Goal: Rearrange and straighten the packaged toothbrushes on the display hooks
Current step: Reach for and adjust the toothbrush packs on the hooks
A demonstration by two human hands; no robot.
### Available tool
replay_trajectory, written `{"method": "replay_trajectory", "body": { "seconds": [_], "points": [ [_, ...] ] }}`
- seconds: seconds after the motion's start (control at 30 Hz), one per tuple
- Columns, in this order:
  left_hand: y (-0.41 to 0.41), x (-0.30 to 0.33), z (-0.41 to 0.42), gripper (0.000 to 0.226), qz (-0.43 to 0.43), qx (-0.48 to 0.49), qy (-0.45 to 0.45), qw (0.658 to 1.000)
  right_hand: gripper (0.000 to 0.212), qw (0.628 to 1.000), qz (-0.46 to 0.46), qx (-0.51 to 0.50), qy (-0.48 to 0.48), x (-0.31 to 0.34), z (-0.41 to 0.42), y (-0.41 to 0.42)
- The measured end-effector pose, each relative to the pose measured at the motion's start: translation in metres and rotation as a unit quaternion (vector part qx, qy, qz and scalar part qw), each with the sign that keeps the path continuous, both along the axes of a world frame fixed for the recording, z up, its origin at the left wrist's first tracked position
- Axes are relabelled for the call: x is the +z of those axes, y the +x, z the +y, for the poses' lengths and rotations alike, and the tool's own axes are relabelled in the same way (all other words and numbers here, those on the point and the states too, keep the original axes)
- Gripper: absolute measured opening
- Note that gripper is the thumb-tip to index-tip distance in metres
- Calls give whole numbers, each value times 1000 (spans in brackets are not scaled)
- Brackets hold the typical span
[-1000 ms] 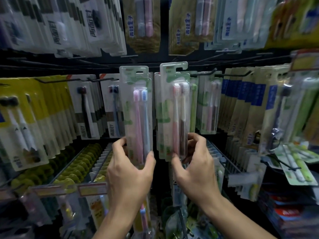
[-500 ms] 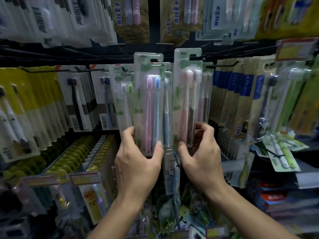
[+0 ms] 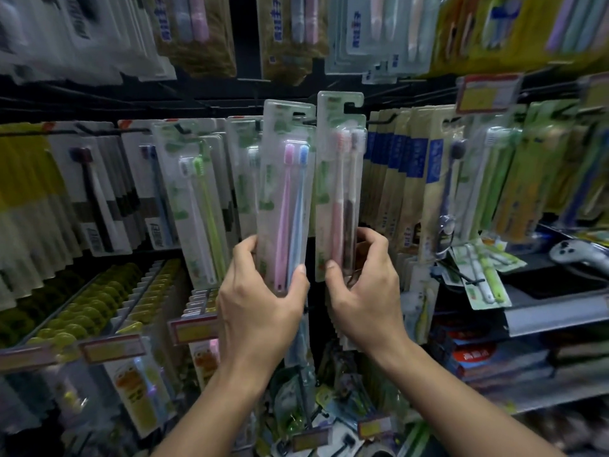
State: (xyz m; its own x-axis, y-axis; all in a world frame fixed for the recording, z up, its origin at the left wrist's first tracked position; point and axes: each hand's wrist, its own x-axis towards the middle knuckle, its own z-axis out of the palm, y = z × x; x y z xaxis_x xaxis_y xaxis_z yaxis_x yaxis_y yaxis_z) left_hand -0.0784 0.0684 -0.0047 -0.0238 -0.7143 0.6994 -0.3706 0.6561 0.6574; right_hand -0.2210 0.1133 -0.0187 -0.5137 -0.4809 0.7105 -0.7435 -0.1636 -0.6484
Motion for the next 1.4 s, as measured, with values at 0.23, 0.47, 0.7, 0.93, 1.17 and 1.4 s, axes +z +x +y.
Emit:
{"method": "replay_trajectory", "body": {
  "seconds": [0.23, 0.47, 0.7, 0.93, 1.17, 1.4],
  "points": [
    [-16, 3, 8, 72, -4, -5, 7, 1000, 60, 1000, -10, -21, 4, -1, 5, -11],
    [-27, 4, 14, 75, -10, -3, 4, 1000, 59, 999, -22, -30, 9, -3, 8, -21],
    [-32, 2, 14, 78, -15, -18, 6, 1000, 59, 998, -21, -48, 19, -7, 11, -30],
    [-34, 0, 14, 79, -4, -15, 3, 1000, 58, 998, -20, -50, 22, -7, 13, -36],
    [-35, 2, 15, 79, -14, 3, -22, 1000, 58, 998, -17, -50, 26, -8, 12, -38],
    [-41, 2, 15, 81, -25, -18, -24, 999, 59, 998, -20, -45, 33, -8, 11, -37]
  ]
}}
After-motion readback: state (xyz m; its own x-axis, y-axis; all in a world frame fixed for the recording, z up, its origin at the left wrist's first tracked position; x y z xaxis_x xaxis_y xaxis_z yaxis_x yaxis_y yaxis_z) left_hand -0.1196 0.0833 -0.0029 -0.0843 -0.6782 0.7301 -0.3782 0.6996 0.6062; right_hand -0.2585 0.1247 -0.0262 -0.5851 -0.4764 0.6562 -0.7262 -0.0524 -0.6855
